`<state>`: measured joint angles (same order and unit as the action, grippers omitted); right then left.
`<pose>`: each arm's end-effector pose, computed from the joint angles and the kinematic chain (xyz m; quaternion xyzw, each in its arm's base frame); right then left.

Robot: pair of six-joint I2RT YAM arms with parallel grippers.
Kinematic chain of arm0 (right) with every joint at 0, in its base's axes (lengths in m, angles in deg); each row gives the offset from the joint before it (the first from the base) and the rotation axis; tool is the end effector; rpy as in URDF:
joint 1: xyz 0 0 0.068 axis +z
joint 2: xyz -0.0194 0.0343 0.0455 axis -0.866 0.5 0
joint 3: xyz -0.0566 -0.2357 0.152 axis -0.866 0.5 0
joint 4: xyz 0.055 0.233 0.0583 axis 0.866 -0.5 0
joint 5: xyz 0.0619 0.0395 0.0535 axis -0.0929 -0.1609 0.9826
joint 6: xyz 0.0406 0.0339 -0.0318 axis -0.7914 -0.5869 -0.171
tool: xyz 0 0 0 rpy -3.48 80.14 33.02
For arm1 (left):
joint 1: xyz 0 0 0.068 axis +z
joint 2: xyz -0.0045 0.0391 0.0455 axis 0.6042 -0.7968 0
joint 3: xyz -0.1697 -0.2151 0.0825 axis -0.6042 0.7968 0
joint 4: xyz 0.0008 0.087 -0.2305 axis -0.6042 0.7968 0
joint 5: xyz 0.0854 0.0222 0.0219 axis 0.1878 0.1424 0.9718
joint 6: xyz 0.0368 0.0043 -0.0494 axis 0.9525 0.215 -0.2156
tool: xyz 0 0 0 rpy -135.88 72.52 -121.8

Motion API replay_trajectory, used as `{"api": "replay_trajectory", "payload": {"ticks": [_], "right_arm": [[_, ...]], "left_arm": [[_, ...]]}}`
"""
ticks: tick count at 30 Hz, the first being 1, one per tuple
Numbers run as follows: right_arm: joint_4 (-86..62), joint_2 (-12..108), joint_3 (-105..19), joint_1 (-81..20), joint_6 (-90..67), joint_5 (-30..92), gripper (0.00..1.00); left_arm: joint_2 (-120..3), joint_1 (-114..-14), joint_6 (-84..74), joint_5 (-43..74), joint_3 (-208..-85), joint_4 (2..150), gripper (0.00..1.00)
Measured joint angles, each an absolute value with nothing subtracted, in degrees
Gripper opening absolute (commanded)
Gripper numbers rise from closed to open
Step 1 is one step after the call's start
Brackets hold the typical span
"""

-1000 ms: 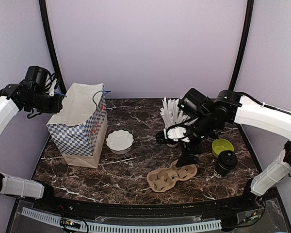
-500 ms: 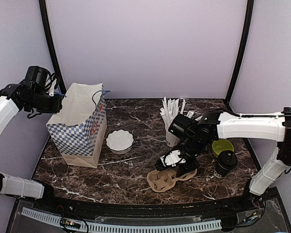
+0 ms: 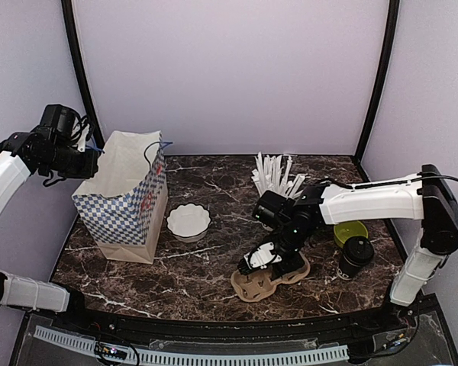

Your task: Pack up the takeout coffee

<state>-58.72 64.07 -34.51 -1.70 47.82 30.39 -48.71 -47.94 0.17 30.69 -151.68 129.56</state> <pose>0.1572 0.2662 0.2092 -0.8213 0.5565 0.0686 0.1048 0.2089 -0.0341 0.3931 0.0078 0.9058 -0.0098 0.4235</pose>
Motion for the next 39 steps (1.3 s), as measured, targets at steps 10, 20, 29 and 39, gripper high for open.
{"api": "replay_trajectory", "payload": {"ticks": [10,20,29,39], "right_arm": [[-58.0,65.9,-34.6,-1.7,47.8,28.8,0.27],[-58.3,66.4,-35.2,-1.6,47.4,28.7,0.07],[-62.3,64.6,-38.6,-1.6,45.6,30.5,0.05],[-66.9,55.5,-51.8,-2.6,42.5,37.8,0.03]], "left_arm": [[-48.7,-47.9,0.2,30.7,-151.2,129.5,0.00],[-49.0,-47.9,0.4,30.7,-151.2,129.5,0.00],[-49.4,-47.9,0.9,30.2,-159.2,131.9,0.00],[-45.4,-48.4,2.4,14.5,-169.8,129.7,0.00]]}}
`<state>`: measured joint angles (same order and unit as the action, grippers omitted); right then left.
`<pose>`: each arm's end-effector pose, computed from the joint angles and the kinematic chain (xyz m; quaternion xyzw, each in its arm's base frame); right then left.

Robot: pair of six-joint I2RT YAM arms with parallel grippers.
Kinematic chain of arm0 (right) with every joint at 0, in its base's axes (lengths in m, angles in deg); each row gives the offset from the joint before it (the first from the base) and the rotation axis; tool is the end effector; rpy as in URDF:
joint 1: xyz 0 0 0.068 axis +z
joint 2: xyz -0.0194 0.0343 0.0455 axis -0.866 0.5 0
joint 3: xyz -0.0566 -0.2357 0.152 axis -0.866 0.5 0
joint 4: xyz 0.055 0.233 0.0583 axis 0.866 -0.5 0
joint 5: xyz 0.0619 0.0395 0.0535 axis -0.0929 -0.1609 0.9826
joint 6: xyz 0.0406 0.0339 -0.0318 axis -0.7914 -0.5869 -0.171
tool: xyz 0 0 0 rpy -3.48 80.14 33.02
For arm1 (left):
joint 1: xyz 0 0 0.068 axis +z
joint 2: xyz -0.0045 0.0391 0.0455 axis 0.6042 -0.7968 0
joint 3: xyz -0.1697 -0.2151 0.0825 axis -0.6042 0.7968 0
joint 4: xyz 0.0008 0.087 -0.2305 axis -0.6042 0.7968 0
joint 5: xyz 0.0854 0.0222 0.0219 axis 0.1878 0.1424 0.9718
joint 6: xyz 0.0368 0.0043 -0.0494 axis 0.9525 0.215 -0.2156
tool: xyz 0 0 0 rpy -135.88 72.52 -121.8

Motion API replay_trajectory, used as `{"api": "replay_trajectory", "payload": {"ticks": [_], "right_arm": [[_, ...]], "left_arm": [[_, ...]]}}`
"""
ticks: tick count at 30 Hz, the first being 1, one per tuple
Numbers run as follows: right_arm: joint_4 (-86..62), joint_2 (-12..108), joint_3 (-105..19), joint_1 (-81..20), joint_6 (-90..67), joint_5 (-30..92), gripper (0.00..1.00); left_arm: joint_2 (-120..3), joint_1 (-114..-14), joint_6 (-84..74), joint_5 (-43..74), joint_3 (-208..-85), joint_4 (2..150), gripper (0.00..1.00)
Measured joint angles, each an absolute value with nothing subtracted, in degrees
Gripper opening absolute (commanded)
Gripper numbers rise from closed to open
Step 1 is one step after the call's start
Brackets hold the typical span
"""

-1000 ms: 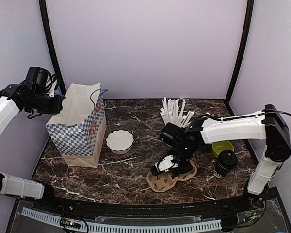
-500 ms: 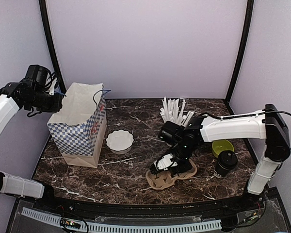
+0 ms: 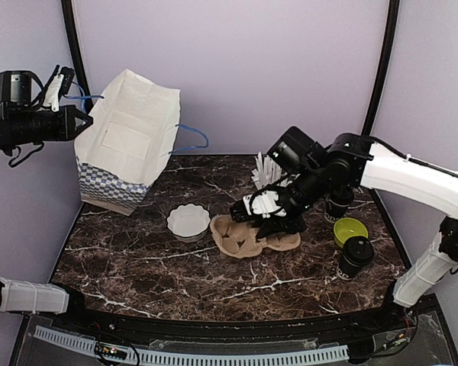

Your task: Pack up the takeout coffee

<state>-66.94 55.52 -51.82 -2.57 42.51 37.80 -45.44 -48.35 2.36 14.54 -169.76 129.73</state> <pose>0.1545 0.2643 0.3315 -0.7790 0.5582 0.1458 0.2455 0.1620 -0.0397 0.4951 0.0949 0.8075 -0.1438 0.5642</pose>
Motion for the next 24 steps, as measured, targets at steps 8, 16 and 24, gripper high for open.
{"api": "replay_trajectory", "payload": {"ticks": [8,16,24], "right_arm": [[-70.4,52.2,-72.5,-7.9,42.6,38.9,0.02],[-71.6,47.1,-85.0,-12.9,43.0,37.6,0.02],[-71.7,47.0,-90.1,-17.7,42.7,37.5,0.04]], "left_arm": [[-51.5,-56.7,2.8,4.1,-174.7,129.1,0.00],[-53.3,-60.5,4.9,-1.9,-175.0,129.2,0.00],[-57.9,-68.3,7.9,-5.4,-174.7,131.9,0.00]]}}
